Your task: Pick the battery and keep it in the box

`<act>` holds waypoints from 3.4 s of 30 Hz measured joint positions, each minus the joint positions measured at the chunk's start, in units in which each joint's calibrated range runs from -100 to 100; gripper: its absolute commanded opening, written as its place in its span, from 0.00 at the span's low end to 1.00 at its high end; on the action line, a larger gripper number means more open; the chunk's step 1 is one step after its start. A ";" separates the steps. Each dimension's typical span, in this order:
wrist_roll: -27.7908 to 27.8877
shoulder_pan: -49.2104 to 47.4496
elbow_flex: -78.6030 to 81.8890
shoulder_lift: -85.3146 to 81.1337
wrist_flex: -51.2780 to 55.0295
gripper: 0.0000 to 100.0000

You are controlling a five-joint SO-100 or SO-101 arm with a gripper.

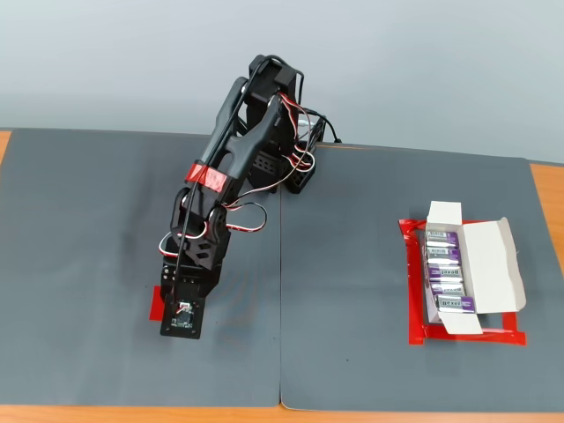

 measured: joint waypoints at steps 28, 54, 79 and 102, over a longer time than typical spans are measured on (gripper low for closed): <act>-0.29 -21.67 -15.36 -17.25 17.26 0.03; -9.52 -50.77 -17.87 -17.25 17.26 0.02; -10.60 -71.26 -18.23 -11.30 17.26 0.02; -10.40 -72.88 -18.23 -4.08 12.66 0.02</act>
